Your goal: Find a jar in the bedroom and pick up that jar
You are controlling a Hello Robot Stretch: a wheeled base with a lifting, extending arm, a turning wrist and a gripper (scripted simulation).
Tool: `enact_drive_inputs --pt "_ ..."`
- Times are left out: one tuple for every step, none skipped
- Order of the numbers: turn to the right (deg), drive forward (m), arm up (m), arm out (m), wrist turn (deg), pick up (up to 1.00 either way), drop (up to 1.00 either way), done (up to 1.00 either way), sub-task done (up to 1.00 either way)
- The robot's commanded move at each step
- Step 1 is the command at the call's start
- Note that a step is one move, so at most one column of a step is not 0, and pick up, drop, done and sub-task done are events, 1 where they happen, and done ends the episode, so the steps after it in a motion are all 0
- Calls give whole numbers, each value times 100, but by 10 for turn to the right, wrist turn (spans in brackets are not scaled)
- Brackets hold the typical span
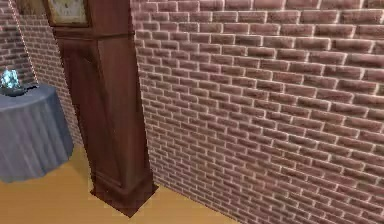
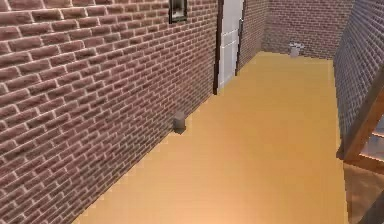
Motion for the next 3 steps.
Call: enact_drive_inputs --pt "-450 0 0 0 0 0 0 0 0" --pt "-450 0 0 0 0 0 0 0 0" --pt "-420 0 0 0 0 0 0 0 0"
